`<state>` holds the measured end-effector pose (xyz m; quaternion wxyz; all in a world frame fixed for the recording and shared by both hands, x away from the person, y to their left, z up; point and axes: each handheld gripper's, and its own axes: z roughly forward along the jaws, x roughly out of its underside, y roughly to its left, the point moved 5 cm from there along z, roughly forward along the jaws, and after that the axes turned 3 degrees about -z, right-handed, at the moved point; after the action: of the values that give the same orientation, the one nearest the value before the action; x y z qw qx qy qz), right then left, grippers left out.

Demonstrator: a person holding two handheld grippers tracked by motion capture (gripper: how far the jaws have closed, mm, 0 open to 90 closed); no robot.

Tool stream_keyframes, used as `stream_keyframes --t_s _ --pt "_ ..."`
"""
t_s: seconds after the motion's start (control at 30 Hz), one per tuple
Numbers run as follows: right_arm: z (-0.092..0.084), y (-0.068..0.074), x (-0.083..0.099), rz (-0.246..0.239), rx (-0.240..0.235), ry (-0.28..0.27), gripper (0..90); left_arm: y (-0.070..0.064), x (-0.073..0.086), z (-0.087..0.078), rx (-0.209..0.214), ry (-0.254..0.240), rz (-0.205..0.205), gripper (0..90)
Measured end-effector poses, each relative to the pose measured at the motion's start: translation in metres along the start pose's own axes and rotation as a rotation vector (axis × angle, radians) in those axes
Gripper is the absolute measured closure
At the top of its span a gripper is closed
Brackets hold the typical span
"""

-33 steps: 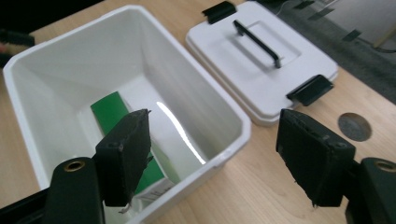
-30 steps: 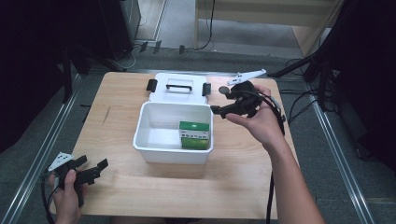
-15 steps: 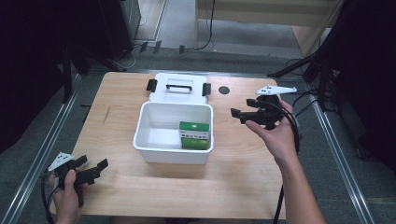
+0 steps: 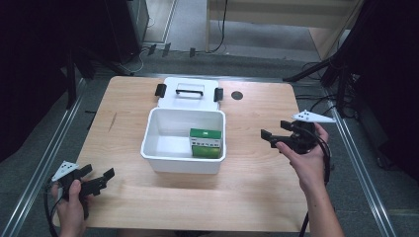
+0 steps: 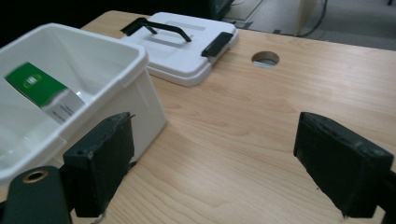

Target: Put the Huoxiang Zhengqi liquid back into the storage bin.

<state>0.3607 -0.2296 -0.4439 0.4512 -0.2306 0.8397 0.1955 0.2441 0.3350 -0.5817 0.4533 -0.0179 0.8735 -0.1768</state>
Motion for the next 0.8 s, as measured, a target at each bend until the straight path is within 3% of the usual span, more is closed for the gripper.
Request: stream_keyframes --t_s 0.13,0.2,0.33,0.43,0.53,0.8 --pt "-0.004 -0.007 0.019 0.031 0.017 -0.010 2.1 0.000 0.000 0.000 -0.005 0.001 0.004 4.5" --pt "-0.007 -0.011 0.028 0.058 0.027 -0.015 1.7 0.000 0.000 0.001 -0.004 0.007 0.011 4.5" --pt "-0.011 -0.018 0.049 0.044 0.098 -0.021 0.0 -0.001 0.000 0.001 -0.010 0.009 0.019 4.5" --pt "-0.014 -0.021 0.064 0.035 0.124 -0.023 0.0 -0.001 0.000 0.001 -0.012 0.008 0.017 4.5" --pt "-0.018 -0.026 0.076 0.025 0.205 -0.037 0.0 -0.002 0.000 0.001 -0.014 0.009 0.019 4.5" --pt "-0.030 -0.036 0.107 0.036 0.227 -0.061 0.0 -0.002 0.000 0.001 -0.016 0.009 0.020 4.5"
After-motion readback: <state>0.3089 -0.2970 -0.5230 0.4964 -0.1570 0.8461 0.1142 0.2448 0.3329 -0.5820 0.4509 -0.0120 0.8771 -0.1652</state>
